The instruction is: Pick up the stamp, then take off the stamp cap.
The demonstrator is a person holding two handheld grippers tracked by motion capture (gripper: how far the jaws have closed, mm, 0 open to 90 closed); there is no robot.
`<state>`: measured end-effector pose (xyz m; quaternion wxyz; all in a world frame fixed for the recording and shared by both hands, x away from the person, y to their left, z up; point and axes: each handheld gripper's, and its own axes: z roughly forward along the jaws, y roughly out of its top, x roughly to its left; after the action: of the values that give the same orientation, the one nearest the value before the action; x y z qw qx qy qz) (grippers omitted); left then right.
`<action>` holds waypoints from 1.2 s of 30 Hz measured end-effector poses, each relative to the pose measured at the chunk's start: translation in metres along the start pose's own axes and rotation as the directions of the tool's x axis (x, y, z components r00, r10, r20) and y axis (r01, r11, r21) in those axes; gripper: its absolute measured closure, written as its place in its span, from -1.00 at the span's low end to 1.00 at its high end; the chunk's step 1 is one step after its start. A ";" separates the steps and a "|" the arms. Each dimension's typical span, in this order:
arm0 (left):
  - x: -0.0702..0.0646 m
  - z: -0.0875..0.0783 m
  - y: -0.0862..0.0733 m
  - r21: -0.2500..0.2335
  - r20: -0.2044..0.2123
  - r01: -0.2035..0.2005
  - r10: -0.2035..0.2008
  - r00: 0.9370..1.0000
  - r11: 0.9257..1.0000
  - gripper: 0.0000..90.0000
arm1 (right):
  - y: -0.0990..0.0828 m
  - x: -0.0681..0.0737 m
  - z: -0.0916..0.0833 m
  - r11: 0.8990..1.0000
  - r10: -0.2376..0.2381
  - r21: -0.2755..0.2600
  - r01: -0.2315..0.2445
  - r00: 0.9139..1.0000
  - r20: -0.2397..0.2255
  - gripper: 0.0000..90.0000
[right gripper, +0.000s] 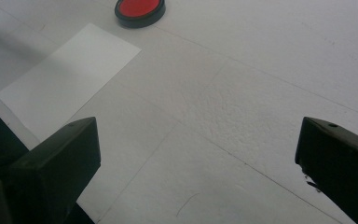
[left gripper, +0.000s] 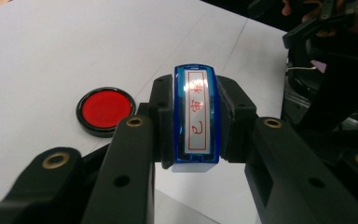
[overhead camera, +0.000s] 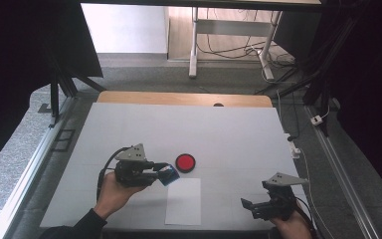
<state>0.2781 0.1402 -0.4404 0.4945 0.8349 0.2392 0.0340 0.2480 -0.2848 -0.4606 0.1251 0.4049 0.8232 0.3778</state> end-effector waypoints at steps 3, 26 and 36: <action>-0.002 0.002 0.001 0.001 0.005 -0.004 0.004 1.000 1.000 0.56 | 0.000 0.000 0.000 1.000 -0.001 0.000 0.001 1.000 0.000 -1.00; 0.001 0.007 0.001 0.025 0.009 0.000 0.000 1.000 1.000 0.56 | 0.007 0.009 -0.001 0.997 -0.073 -0.040 0.073 0.997 -0.014 -1.00; 0.001 0.008 0.000 0.031 0.012 -0.007 0.007 1.000 0.999 0.56 | 0.014 0.018 0.007 0.989 -0.135 -0.074 0.130 0.989 -0.062 -1.00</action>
<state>0.2815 0.1347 -0.4448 0.4827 0.8436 0.2336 0.0269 0.2481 -0.2624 -0.4533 0.1364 0.3317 0.8384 0.4104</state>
